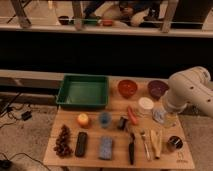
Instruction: Place apple in paper cup
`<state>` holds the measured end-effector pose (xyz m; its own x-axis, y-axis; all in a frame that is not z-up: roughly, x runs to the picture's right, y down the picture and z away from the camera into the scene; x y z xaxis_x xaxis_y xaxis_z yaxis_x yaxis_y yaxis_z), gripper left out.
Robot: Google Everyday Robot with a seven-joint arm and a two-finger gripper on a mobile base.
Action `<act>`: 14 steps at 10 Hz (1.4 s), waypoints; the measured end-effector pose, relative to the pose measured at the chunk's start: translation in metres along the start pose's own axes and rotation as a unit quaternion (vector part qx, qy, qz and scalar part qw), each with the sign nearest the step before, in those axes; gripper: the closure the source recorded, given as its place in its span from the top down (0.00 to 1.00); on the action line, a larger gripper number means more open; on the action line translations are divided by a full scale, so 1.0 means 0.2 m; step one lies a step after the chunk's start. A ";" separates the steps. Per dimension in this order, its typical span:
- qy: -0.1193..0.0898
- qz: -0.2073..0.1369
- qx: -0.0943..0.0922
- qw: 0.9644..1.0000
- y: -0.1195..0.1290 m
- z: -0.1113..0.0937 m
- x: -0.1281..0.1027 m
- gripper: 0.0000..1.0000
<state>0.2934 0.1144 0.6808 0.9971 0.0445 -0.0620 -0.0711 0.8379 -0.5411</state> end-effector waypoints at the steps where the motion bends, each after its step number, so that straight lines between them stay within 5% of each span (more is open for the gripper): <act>1: 0.000 0.000 0.000 1.000 0.00 0.00 0.00 0.80; 14: 0.000 0.000 0.000 1.000 0.00 0.00 0.00 0.80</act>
<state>0.2934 0.1139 0.6804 0.9971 0.0440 -0.0625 -0.0709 0.8385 -0.5403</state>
